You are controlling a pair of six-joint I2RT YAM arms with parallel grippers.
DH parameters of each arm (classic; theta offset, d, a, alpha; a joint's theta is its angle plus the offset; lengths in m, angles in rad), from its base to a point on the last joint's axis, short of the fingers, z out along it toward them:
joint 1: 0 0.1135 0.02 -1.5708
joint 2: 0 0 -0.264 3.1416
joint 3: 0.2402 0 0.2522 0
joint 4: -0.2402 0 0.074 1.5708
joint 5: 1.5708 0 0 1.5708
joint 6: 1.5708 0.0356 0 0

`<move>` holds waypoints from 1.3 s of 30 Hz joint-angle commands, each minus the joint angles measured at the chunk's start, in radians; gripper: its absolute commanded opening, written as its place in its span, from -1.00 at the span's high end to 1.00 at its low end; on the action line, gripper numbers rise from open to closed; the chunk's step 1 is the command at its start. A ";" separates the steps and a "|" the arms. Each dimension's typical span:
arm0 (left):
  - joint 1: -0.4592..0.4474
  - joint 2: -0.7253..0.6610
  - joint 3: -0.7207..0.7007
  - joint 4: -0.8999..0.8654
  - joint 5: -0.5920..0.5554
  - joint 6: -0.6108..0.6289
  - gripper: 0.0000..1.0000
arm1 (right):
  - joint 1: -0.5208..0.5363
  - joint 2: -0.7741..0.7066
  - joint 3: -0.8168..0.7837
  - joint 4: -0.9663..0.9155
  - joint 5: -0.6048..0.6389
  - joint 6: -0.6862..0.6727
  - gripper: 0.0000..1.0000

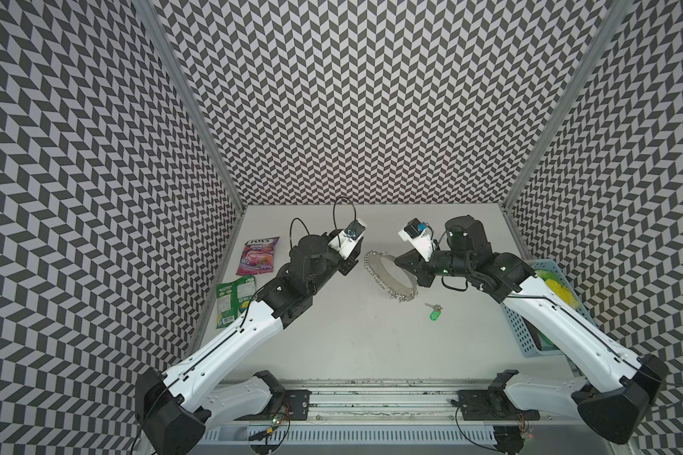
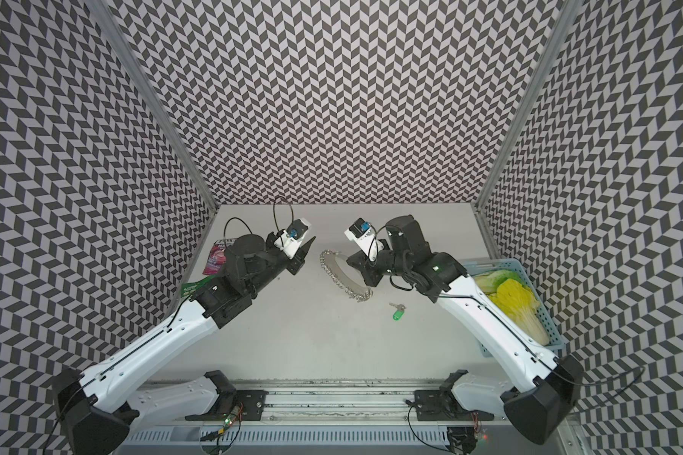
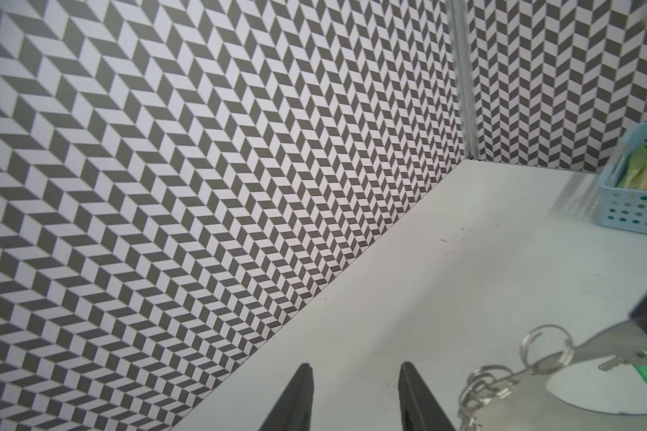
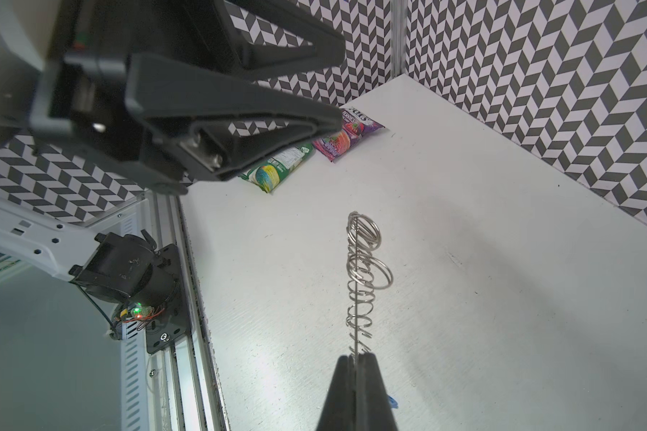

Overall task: Attach keys to a key ring
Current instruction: Adjust the keyring.

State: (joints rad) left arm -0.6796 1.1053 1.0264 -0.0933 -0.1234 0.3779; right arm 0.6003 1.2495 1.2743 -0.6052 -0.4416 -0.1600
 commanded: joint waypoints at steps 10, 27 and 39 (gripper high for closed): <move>-0.103 0.004 0.036 -0.136 0.046 0.139 0.17 | 0.007 0.022 0.042 0.022 -0.011 -0.018 1.00; -0.176 0.043 0.068 -0.209 0.042 0.168 0.17 | 0.013 -0.001 0.027 -0.014 -0.002 -0.020 1.00; -0.202 0.084 0.089 -0.217 0.044 0.161 0.25 | 0.026 -0.024 0.020 -0.024 -0.002 -0.022 1.00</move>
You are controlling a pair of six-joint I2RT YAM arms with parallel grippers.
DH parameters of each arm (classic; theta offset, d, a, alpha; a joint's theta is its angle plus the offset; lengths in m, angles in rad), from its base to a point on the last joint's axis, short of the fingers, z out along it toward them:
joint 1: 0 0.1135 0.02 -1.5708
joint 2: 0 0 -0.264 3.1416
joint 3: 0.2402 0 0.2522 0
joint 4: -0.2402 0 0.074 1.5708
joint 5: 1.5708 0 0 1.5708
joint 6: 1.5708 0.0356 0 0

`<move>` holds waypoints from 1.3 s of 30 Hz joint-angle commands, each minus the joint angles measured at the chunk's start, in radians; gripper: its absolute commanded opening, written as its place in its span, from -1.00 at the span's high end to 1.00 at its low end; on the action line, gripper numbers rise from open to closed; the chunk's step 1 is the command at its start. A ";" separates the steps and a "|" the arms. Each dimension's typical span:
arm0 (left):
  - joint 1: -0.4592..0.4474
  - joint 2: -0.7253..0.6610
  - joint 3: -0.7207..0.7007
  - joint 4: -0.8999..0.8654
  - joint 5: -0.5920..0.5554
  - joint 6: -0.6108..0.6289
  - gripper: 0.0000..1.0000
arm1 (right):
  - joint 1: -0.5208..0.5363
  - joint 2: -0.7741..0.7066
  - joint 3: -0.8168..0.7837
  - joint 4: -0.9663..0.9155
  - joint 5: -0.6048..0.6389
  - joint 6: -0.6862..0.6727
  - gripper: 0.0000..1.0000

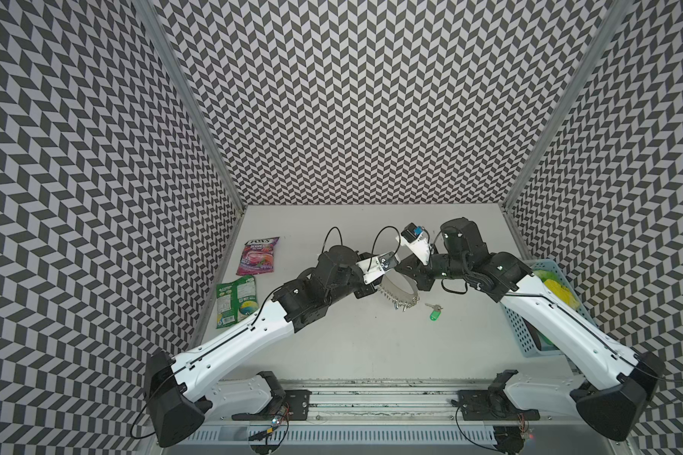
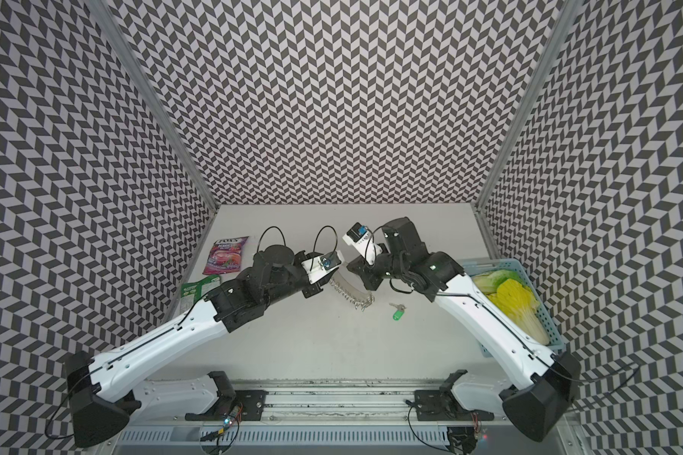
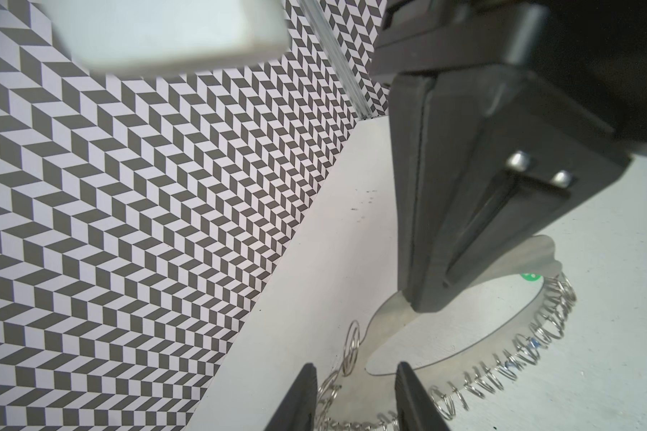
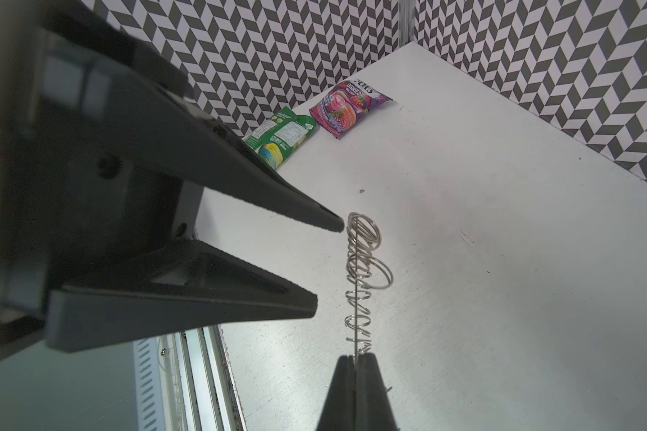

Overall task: Attach keys to a key ring
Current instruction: Adjust the keyring.

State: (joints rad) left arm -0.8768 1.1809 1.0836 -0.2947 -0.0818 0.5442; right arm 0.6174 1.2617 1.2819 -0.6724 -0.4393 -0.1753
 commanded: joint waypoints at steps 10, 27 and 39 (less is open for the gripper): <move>-0.007 0.028 0.031 0.017 -0.026 -0.016 0.30 | 0.018 -0.060 0.014 0.019 -0.001 -0.019 1.00; -0.005 -0.058 0.020 -0.142 -0.004 -0.079 -0.07 | 0.022 -0.170 -0.048 0.005 -0.064 -0.237 1.00; -0.022 -0.143 0.061 -0.212 0.101 -0.145 -0.09 | 0.022 -0.189 -0.047 -0.041 -0.155 -0.367 1.00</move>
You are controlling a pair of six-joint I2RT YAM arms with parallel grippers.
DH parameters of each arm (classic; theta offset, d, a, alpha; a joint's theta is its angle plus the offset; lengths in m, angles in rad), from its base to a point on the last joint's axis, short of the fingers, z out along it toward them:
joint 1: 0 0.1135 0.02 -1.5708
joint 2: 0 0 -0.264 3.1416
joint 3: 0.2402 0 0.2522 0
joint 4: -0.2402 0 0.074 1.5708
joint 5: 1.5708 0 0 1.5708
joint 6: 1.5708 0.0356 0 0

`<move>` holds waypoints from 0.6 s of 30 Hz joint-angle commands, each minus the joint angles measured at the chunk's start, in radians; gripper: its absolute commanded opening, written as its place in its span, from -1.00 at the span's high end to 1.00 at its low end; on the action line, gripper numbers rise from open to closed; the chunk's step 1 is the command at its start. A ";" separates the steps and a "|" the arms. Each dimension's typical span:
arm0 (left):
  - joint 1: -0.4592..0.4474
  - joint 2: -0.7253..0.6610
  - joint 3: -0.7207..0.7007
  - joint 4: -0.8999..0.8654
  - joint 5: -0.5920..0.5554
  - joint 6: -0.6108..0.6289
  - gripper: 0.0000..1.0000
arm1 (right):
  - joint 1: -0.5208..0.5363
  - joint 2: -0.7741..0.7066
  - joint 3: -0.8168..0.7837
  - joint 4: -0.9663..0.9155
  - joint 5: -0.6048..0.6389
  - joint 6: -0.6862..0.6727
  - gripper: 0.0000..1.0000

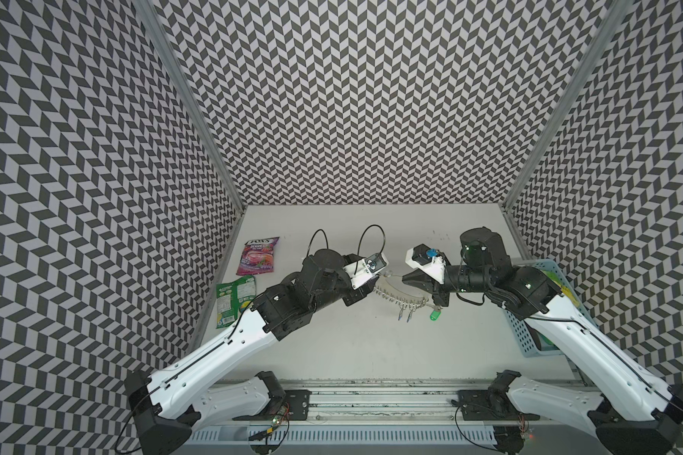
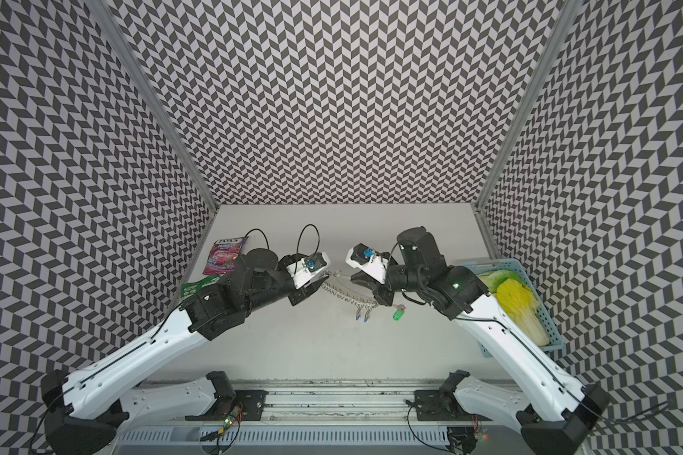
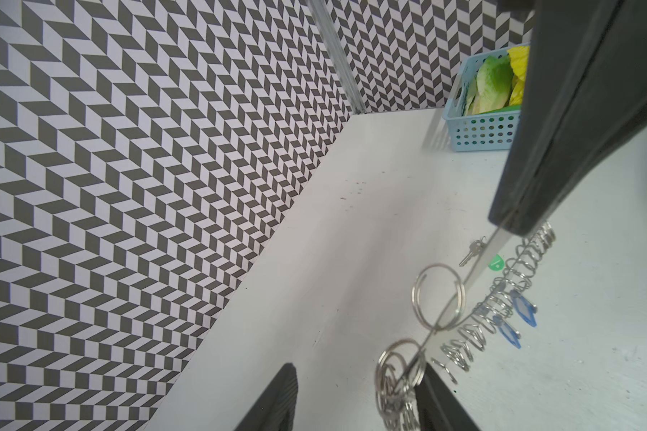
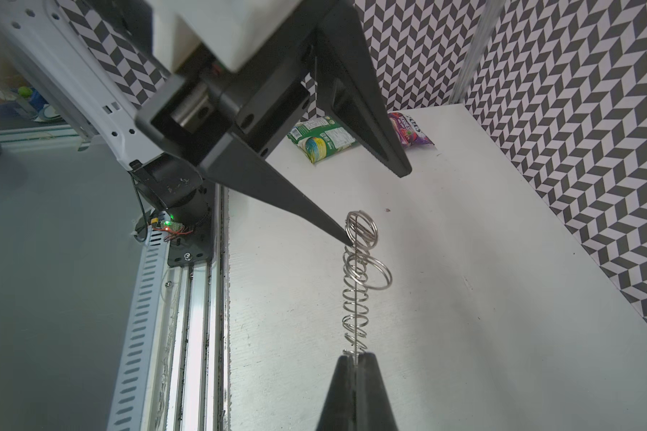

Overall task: Attach keys to a key ring
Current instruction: Adjust the keyring.

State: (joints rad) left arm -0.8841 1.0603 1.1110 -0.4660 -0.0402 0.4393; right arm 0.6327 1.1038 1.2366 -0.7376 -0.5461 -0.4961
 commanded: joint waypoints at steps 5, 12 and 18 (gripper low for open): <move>-0.066 -0.025 0.049 -0.076 0.068 -0.055 -0.10 | 0.009 -0.033 -0.004 0.021 -0.080 -0.060 1.00; -0.121 -0.022 0.051 -0.068 0.028 -0.064 -0.10 | 0.013 -0.031 0.002 0.013 -0.095 -0.071 1.00; -0.182 -0.047 0.031 -0.027 -0.068 -0.034 -0.10 | 0.018 -0.027 0.013 0.018 -0.107 -0.060 1.00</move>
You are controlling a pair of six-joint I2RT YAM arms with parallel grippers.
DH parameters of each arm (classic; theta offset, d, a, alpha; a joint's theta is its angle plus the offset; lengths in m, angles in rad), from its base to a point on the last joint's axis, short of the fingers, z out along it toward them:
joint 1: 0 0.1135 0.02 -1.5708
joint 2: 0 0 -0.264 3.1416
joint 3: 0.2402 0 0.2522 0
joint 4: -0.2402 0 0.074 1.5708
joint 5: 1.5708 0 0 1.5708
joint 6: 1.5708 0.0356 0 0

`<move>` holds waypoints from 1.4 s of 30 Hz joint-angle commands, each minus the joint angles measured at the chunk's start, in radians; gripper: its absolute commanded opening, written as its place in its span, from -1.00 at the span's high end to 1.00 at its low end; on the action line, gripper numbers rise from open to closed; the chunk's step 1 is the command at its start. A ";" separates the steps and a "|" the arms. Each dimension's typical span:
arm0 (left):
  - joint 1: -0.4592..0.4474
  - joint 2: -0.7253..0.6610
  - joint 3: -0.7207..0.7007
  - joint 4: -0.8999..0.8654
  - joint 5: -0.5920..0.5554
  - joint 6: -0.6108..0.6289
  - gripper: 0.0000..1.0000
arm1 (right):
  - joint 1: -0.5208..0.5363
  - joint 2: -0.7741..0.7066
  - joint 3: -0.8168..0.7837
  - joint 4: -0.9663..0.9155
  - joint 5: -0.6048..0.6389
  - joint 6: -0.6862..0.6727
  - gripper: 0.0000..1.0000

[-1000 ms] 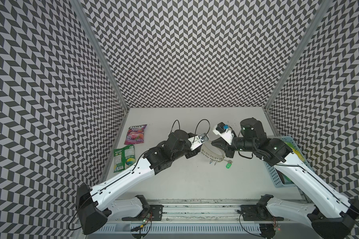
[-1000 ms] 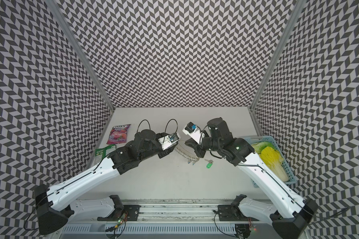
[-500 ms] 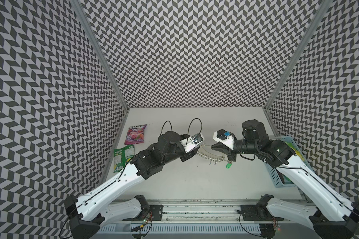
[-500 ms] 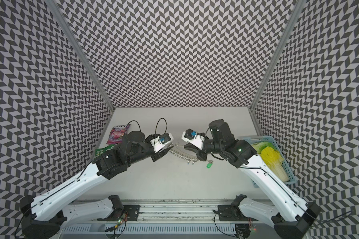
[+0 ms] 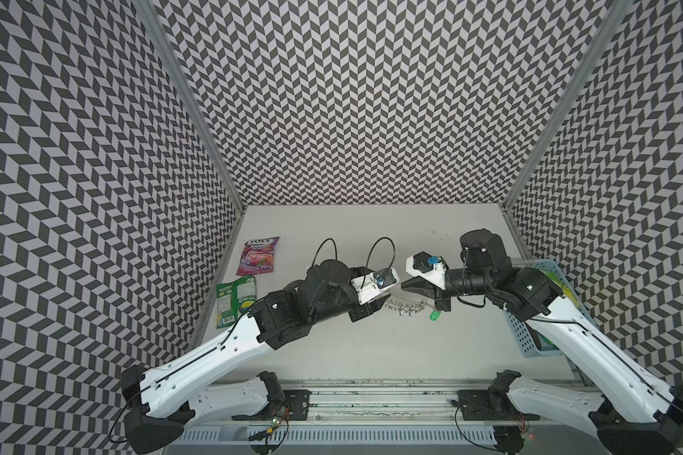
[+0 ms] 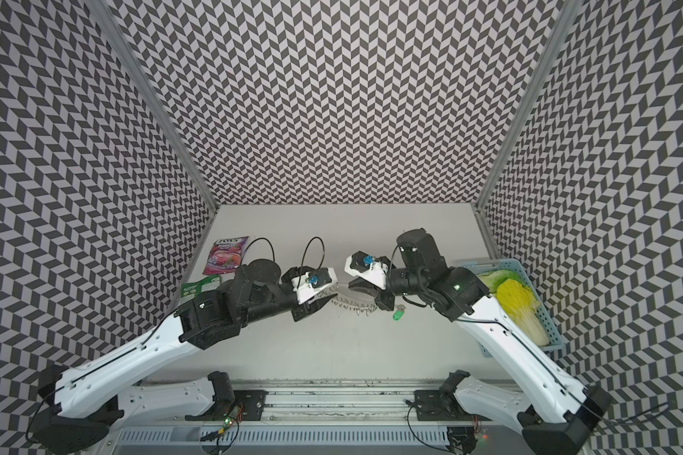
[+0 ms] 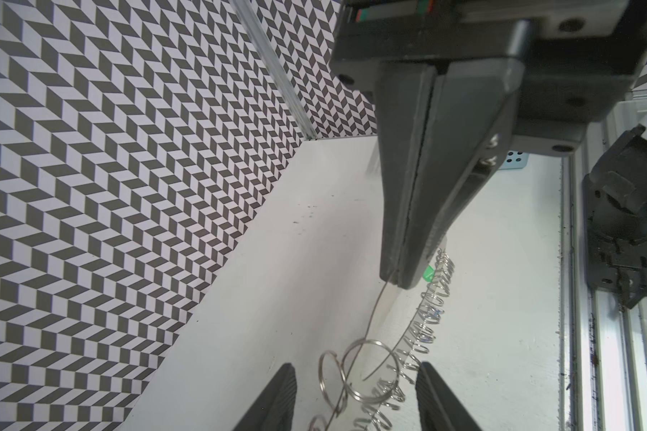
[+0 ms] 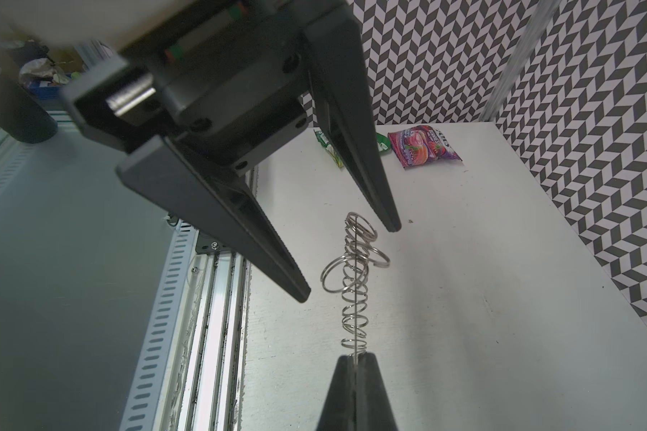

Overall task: Attach keys to a key ring
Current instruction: Adjust the keyring.

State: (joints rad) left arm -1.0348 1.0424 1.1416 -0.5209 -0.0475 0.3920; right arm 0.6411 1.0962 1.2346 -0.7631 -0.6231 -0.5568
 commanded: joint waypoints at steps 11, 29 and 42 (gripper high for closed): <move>-0.152 -0.096 -0.047 0.021 -0.286 0.075 -0.09 | 0.009 0.051 0.073 0.005 -0.107 0.058 1.00; -0.149 -0.155 -0.135 0.065 -0.331 -0.003 -0.07 | 0.002 0.201 0.125 -0.063 -0.232 0.382 1.00; -0.148 -0.207 -0.144 0.023 -0.339 -0.068 -0.07 | -0.028 0.236 0.072 -0.044 -0.360 0.572 1.00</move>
State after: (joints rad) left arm -1.1843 0.8570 1.0004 -0.4900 -0.3779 0.3515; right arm 0.6258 1.3109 1.3224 -0.8371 -0.8890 -0.0498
